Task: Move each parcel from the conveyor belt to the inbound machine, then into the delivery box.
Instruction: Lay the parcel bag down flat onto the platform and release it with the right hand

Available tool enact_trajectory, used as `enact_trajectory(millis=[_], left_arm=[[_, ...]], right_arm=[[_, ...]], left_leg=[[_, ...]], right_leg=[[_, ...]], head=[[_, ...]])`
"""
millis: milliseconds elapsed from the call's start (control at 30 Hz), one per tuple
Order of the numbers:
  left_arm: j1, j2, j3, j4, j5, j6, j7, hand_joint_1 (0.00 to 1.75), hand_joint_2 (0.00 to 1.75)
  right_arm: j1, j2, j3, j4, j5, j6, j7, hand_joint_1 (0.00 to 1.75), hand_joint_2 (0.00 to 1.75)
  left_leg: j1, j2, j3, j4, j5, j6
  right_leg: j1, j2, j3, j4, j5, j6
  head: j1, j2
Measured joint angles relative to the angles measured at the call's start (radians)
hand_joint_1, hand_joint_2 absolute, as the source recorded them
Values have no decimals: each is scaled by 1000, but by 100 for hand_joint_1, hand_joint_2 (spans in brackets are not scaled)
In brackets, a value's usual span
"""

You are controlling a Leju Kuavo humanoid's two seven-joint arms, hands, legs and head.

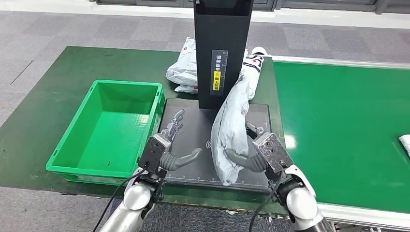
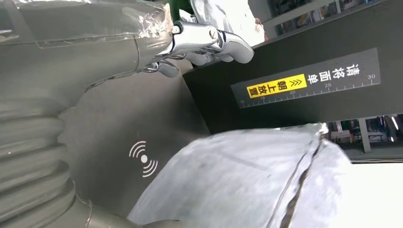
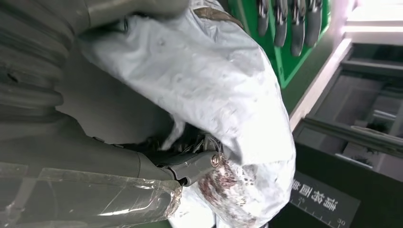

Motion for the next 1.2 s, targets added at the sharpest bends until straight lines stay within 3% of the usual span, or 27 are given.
enact_trajectory(millis=[700, 800, 933, 1067, 1200], left_arm=[[15, 2, 0, -18, -27, -1, -1, 0, 175], [15, 1, 0, -18, -35, -5, 0, 0, 175], [15, 1, 0, -18, -43, -7, 5, 0, 175], [17, 1, 1, -24, -54, -6, 15, 0, 175], [17, -2, 1, -29, -64, -10, 32, 0, 175]], right_arm=[[96, 56, -30, -109, -44, 46, -9, 0, 175], [109, 58, -38, -143, 24, 22, 12, 0, 175], [109, 58, -73, -162, 216, -42, 98, 0, 175], [71, 58, -151, -122, 412, -106, 198, 0, 0], [10, 54, -231, -29, 605, -155, 292, 0, 0]], left_leg=[[0, 1, 0, 0, 0, 0], [0, 1, 0, 0, 0, 0], [0, 1, 0, 0, 0, 0], [0, 1, 0, 0, 0, 0], [0, 1, 1, 0, 1, 1]], right_leg=[[0, 0, 0, 0, 0, 0], [0, 0, 0, 0, 0, 0], [0, 1, 0, 0, 0, 0], [0, 1, 0, 0, 1, 1], [0, 1, 0, 0, 2, 1]], head=[[0, 0], [0, 0], [0, 0], [0, 0], [0, 0]])
